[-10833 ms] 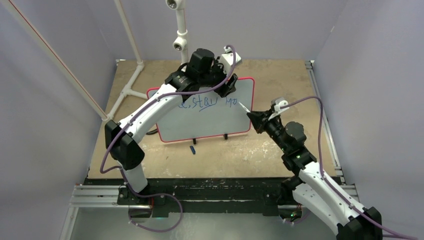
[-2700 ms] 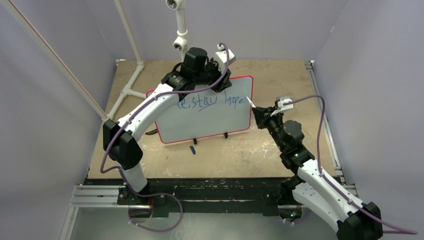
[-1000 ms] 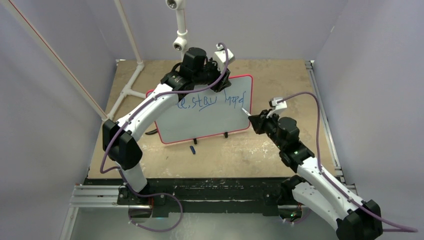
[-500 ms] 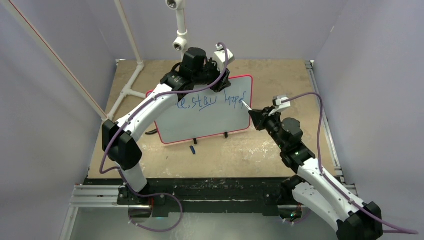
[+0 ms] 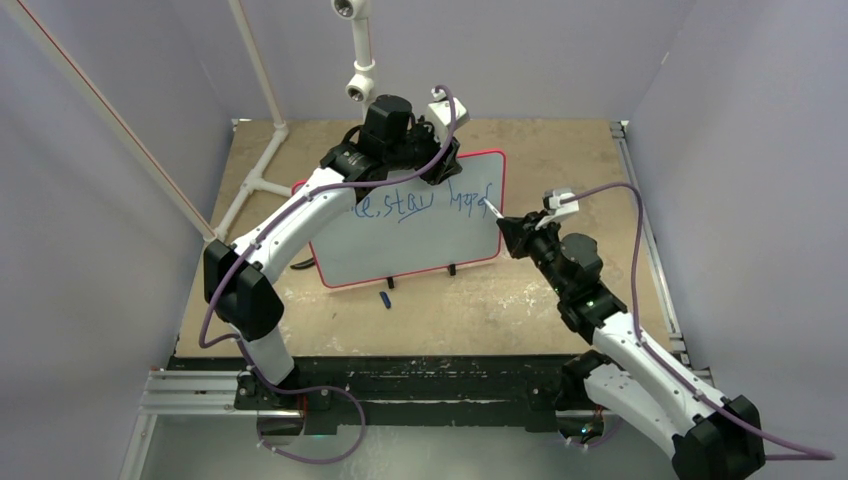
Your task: Write a sentence on the whiteboard
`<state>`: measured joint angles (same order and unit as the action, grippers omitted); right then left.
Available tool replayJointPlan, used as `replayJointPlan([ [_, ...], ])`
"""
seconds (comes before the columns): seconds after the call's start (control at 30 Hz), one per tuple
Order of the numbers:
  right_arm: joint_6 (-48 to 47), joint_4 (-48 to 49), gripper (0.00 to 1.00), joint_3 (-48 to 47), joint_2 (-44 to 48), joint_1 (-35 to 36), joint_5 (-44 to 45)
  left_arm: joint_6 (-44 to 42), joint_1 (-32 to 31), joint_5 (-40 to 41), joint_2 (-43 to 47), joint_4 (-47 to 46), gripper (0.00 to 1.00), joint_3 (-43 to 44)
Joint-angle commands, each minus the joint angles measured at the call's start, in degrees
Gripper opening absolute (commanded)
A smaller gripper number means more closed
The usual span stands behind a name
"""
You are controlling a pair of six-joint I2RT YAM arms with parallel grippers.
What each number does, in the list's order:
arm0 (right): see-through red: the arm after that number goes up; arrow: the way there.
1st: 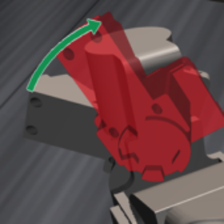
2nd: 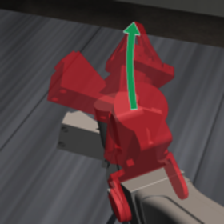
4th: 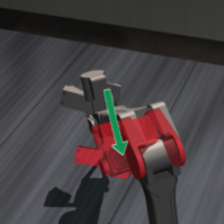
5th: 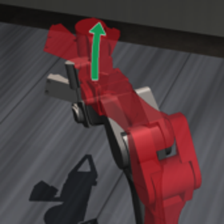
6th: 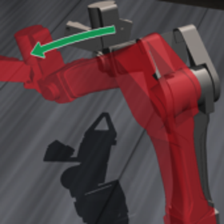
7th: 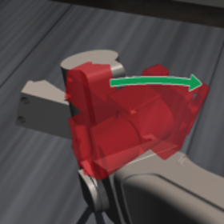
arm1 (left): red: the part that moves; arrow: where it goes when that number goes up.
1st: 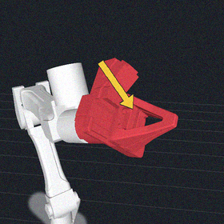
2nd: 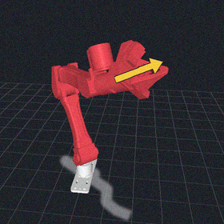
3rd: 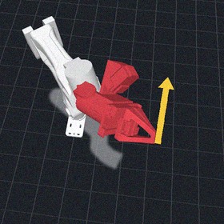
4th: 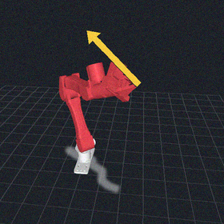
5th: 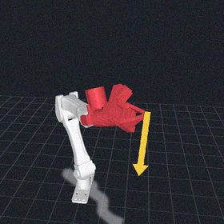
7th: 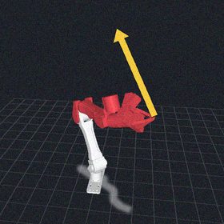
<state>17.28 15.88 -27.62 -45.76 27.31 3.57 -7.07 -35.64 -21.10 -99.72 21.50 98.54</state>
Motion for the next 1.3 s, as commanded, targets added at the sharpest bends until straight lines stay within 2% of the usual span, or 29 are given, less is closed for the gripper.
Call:
replayJointPlan([
  [0.0,-1.11,2.44,0.00,0.34,-0.54,-0.07,1.17,0.74,0.16,-1.33,2.52,0.21,0.41,-0.51],
  [0.77,-0.66,1.44,0.00,0.46,-0.56,-0.09,5.47,0.73,0.18,-1.23,2.60,0.30,0.41,-0.51],
  [1.27,-0.84,2.31,0.00,1.52,3.78,-0.14,3.01,0.65,0.20,-1.14,2.60,0.30,0.41,-0.53],
])
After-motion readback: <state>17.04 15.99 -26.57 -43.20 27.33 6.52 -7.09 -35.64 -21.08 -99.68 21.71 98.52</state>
